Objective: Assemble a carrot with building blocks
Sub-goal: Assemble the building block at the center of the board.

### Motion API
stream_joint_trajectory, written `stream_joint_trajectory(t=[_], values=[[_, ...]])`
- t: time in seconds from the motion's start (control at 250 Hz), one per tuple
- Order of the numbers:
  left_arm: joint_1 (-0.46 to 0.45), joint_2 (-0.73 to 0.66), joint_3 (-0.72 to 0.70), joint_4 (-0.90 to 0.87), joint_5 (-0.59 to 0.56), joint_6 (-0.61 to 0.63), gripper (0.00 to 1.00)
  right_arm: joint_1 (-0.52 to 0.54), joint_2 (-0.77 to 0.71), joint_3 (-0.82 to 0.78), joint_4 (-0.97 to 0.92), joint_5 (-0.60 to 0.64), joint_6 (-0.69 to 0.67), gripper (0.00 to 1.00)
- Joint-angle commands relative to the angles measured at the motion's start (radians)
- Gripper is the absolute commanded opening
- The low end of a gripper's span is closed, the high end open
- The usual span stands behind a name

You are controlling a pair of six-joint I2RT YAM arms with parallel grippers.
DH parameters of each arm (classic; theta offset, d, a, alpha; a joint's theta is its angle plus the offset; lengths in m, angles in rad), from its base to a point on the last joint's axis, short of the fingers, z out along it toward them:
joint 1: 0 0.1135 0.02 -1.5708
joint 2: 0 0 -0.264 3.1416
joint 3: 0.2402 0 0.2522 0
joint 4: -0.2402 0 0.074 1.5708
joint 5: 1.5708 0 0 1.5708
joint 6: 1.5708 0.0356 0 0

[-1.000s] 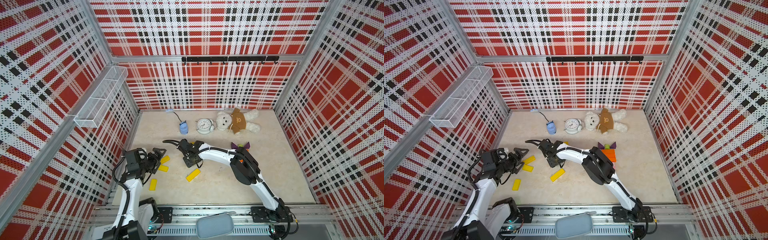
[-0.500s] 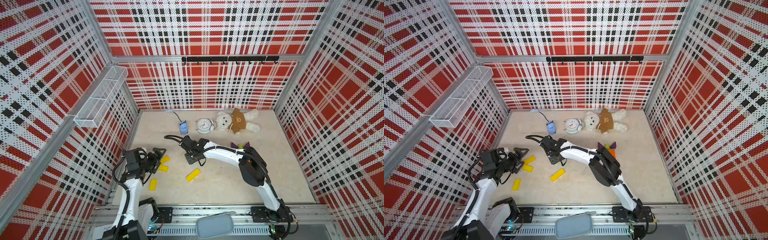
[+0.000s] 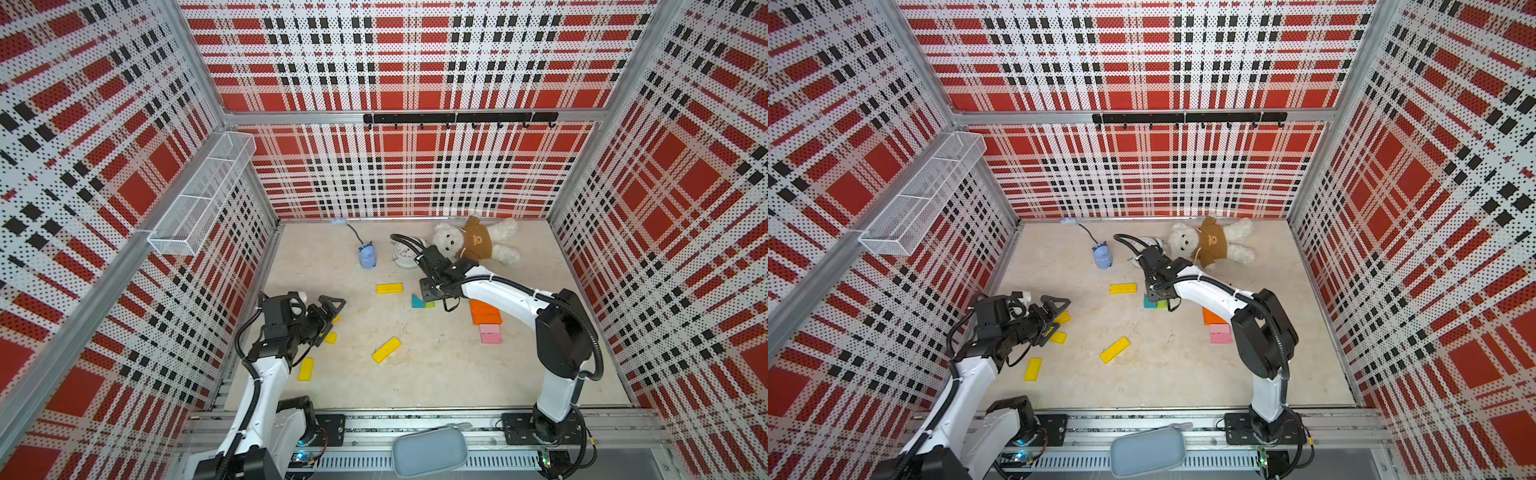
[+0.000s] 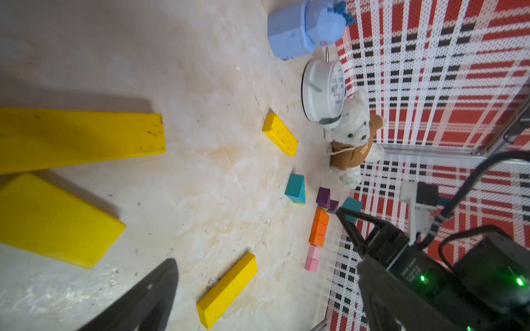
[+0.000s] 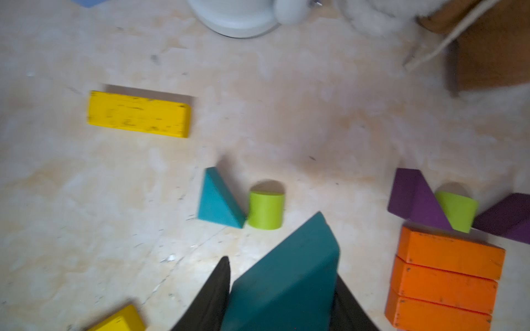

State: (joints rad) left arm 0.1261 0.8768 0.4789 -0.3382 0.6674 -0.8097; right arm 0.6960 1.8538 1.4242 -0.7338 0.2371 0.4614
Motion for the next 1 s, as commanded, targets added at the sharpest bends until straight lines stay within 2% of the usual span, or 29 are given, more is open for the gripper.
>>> stream_joint_trajectory(t=[0.0,0.112,0.412,0.853,0.997], values=[[-0.077,0.008,0.039,0.024,-0.034,0.015,0.99,-0.031,-0.008,-0.051,0.055,-0.025,0.013,0.45],[-0.111,0.016,0.035,0.025,-0.025,0.020,1.00,-0.051,0.019,-0.068,0.086,-0.036,0.023,0.45],[-0.116,-0.025,0.015,0.007,-0.047,0.026,1.00,-0.068,0.086,-0.091,0.151,-0.029,0.051,0.45],[-0.116,-0.002,0.014,0.001,-0.054,0.027,1.00,-0.081,0.117,-0.090,0.150,-0.048,0.021,0.47],[-0.114,0.005,0.016,0.001,-0.051,0.027,0.99,-0.081,0.130,-0.096,0.151,-0.091,0.017,0.48]])
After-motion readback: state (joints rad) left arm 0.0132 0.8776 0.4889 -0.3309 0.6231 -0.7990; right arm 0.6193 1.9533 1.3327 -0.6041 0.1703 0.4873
